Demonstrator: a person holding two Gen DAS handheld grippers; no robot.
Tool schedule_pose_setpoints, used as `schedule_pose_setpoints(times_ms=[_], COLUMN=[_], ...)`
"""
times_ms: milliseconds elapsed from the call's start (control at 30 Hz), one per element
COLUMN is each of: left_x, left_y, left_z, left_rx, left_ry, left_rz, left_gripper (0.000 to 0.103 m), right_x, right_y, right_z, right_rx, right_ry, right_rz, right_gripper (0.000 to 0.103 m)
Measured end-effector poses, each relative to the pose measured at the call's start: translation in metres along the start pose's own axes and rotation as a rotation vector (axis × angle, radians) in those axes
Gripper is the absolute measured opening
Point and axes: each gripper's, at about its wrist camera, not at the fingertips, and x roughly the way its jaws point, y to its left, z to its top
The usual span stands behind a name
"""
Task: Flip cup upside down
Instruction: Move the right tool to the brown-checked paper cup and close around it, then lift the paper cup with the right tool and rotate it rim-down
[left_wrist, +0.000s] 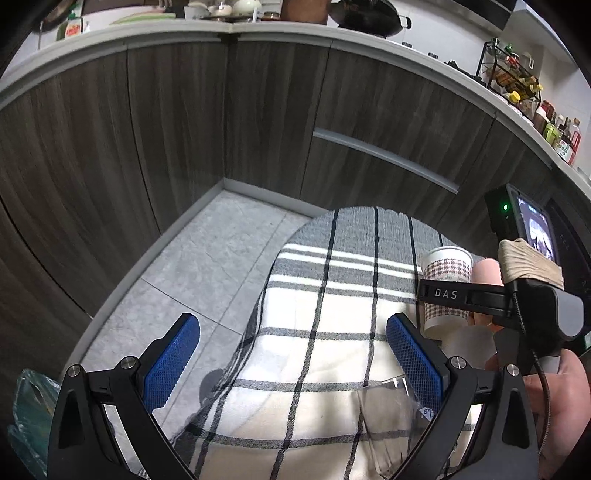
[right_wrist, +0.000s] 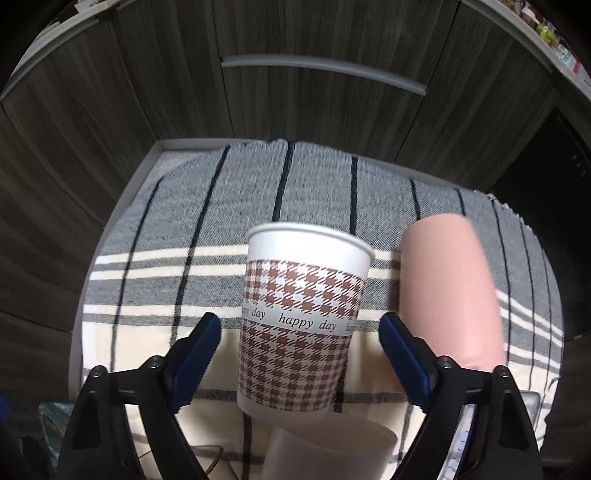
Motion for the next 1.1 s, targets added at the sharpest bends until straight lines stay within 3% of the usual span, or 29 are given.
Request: schedule_pose_setpoints(times_ms=[33,133,300,600,833,1100], left_x=[0.001,0.002,-0.009,-0.05,-0.091,-0.129], left_y=[0.0,0.004,0.003,-0.007,-0.016,-0.012], left_z=[0.0,0.0,0.002,0.005,-0.015,-0.054], left_rx=[-0.001,-0.01,-0.011,-0.001,0.035,0.083], left_ry=[0.004,0.012,-0.002,-0.029,-0.033,-0.045], left_rz=[0.002,-0.012,-0.017,-0.073,-0.092,-0.089], left_gripper=[0.103,0.103,0.103,0.103,0.103,0.103], right_x=[0.002,0.001,-0.014,-0.088,-0.14,-0.156], right_y=[-0.001,0.002,0.006,-0.013,-0.036,-0.054], right_z=[-0.001,0.0,0.005,-0.004,-0.051,-0.134], right_rx=[0.004,-0.001,-0.001,0.01,0.059,0.155], right_ry=[0.011,-0.01,-0.044,-0.16,-0.181,-0.107], right_rz=[-0.002,-0.005,0.021,0.05,0.096,0.16], right_gripper=[0.08,0.063,0.063,0.063,0.063,0.063])
